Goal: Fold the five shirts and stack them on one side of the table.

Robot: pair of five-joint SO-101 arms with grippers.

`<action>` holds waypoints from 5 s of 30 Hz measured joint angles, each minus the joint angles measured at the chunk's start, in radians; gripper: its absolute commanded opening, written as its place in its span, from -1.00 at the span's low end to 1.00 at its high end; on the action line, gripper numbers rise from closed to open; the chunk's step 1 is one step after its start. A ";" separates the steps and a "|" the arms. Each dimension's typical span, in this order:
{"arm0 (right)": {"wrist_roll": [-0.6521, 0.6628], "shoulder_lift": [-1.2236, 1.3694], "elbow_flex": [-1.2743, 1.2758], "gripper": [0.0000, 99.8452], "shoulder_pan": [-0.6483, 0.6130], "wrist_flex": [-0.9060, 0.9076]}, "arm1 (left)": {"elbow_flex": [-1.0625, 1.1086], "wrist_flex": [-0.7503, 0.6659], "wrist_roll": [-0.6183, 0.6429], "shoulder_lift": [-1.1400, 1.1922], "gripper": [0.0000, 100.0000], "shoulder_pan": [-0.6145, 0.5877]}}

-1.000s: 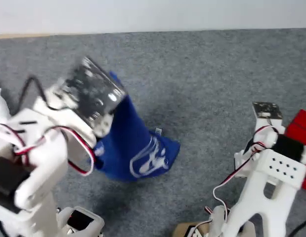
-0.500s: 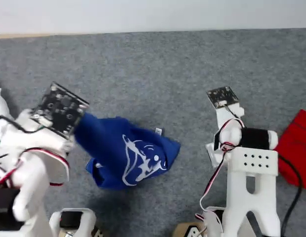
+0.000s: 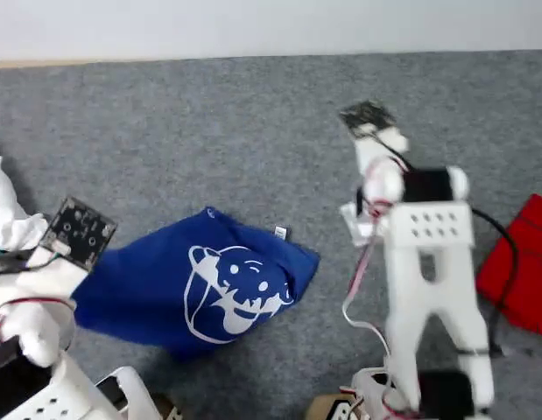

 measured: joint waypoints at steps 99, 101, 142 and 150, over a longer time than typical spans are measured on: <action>0.166 0.585 -0.779 -0.97 0.344 0.166 | 0.094 -0.008 -0.100 -0.037 -0.99 0.098; 0.192 0.571 -0.726 -0.94 0.364 0.166 | 0.115 -0.005 -0.133 -0.041 -0.99 0.109; -0.112 1.014 -0.624 -0.68 -0.396 -0.427 | 0.293 -0.002 -0.063 -0.037 -0.99 0.115; -0.117 1.020 -0.626 -0.68 -0.448 -0.212 | 0.293 -0.002 -0.063 -0.037 -0.99 0.115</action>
